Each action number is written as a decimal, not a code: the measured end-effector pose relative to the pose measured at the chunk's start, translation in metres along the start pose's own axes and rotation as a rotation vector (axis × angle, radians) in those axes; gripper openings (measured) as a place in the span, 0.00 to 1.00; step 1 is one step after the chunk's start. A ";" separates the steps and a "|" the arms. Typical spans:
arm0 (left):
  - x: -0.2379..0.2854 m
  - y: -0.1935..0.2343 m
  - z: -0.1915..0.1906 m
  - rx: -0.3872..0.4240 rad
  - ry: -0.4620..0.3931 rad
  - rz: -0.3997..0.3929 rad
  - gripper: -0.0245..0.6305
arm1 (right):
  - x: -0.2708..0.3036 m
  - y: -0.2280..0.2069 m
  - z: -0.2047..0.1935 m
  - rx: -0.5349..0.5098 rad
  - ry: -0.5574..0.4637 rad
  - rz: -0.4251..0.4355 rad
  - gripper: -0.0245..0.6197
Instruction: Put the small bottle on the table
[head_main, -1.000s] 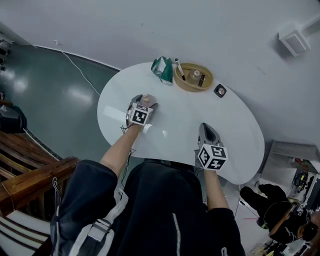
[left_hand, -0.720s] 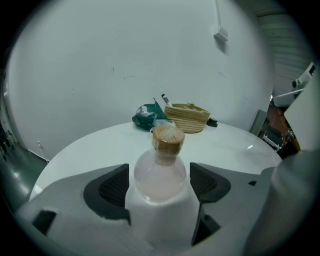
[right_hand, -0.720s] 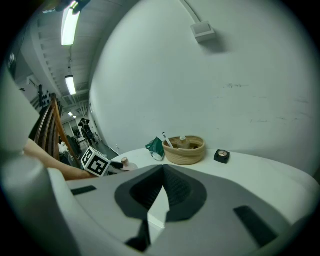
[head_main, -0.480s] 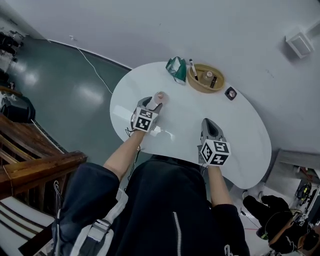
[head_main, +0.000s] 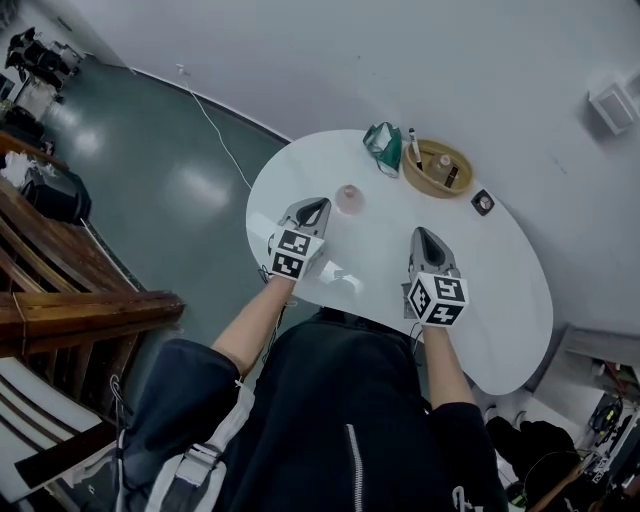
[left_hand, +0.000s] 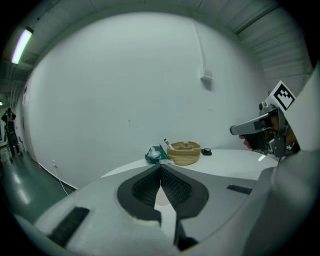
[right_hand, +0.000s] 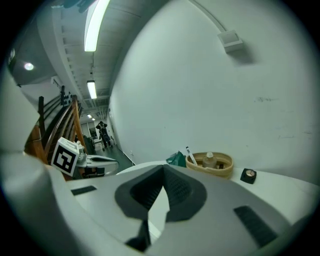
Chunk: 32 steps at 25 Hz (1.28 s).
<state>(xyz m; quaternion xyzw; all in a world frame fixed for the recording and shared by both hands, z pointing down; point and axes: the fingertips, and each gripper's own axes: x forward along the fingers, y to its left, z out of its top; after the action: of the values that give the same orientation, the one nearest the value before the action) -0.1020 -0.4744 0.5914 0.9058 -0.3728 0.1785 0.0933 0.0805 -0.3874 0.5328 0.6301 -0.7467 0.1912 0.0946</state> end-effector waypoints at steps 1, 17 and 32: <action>-0.005 0.000 0.007 0.006 -0.014 0.002 0.04 | 0.001 0.002 0.003 -0.006 -0.008 0.006 0.04; -0.031 -0.007 0.056 -0.025 -0.115 -0.002 0.04 | 0.012 0.012 0.017 -0.054 -0.046 0.077 0.04; -0.028 -0.002 0.049 -0.040 -0.094 -0.010 0.04 | 0.016 0.011 0.017 -0.050 -0.045 0.078 0.04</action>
<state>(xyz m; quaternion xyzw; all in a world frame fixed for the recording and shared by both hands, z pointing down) -0.1062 -0.4700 0.5355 0.9130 -0.3757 0.1279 0.0950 0.0687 -0.4079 0.5217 0.6020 -0.7771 0.1620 0.0857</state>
